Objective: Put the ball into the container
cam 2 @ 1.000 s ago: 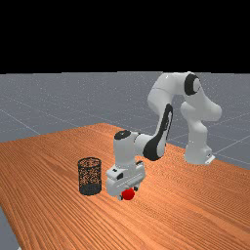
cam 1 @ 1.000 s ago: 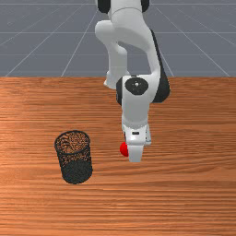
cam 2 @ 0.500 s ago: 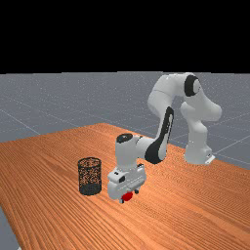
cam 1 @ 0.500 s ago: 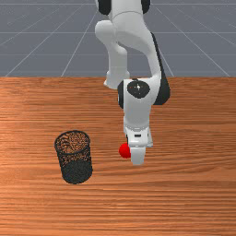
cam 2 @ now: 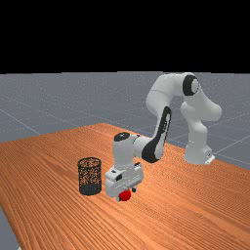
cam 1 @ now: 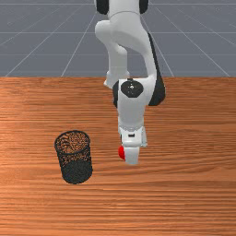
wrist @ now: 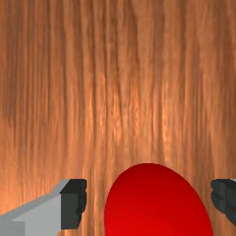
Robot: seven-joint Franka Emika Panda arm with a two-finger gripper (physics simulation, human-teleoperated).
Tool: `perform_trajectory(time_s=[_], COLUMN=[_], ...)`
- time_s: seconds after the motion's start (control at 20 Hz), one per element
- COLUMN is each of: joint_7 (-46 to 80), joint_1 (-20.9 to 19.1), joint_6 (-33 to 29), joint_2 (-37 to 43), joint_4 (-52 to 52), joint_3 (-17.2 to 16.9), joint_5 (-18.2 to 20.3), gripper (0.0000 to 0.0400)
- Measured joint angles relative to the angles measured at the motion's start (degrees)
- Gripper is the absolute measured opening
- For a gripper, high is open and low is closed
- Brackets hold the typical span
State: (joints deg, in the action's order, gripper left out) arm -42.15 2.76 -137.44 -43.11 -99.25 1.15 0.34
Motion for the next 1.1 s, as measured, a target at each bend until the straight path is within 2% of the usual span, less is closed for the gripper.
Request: perform_trajectory(time_s=[0.15, 0.2, 0.25, 0.45, 0.5, 0.6, 0.8, 1.1], joint_7=[-0.3, 0.5, -0.9, -0.9, -0.9, -0.8, -0.8, -0.7], joint_1=[-0.6, 1.5, -0.8, -1.2, -1.1, -1.1, -1.2, -1.2], joint_6=[-1.3, -25.3, 1.0, 1.1, -2.4, -4.0, 0.6, 3.9], joint_2=[0.4, 4.3, 4.1, 4.5, 2.1, 4.6, 8.6, 15.9], joint_4=[-0.9, -11.6, -2.2, -2.2, -2.3, -4.7, -4.9, -6.7], joint_3=[-0.2, -2.6, -0.2, -0.3, -0.4, -0.4, -0.3, -0.3], joint_5=[0.1, 0.1, 0.0, 0.2, 0.1, 0.1, 0.1, 0.1], gripper=[0.0400, 0.0277, 0.0276, 0.0276, 0.0276, 0.0276, 0.0276, 0.0276])
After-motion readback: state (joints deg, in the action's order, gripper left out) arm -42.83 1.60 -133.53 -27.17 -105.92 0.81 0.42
